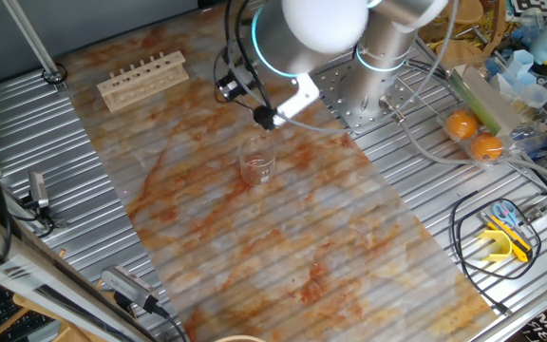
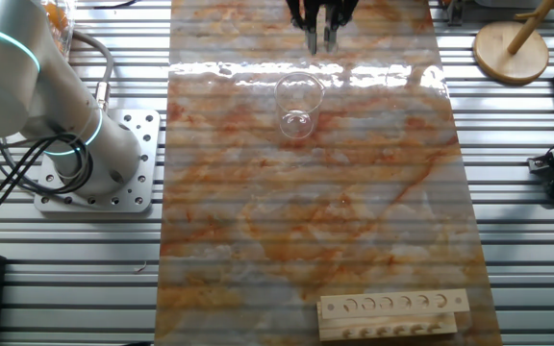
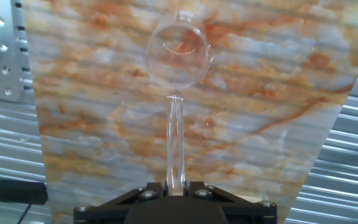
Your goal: Pour out the test tube
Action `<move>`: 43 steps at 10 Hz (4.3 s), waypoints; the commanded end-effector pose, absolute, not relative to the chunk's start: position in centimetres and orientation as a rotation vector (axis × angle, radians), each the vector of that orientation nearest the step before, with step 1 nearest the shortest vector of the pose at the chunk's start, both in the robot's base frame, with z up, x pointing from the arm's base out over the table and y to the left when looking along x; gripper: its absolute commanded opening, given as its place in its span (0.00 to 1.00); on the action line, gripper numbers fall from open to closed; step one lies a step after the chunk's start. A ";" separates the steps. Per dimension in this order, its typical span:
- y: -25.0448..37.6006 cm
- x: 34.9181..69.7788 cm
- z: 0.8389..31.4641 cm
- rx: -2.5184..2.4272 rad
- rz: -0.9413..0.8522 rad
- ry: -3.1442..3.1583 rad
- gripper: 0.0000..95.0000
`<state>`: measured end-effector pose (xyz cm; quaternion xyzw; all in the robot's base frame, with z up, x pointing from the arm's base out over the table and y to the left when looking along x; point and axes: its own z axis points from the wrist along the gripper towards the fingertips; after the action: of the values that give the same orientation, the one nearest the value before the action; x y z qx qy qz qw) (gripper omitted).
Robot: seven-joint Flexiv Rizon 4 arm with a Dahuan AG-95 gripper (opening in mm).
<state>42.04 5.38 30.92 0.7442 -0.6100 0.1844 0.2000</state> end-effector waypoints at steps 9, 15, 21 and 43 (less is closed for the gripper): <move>12.6 41.2 28.7 2.108 0.400 -1.820 0.00; 14.0 40.5 26.9 2.126 0.381 -1.870 0.00; 13.6 41.0 25.0 2.188 0.267 -1.936 0.00; 15.2 41.1 20.5 2.264 0.149 -2.097 0.00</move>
<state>41.17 15.27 20.42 0.7325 -0.6786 0.0479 0.0258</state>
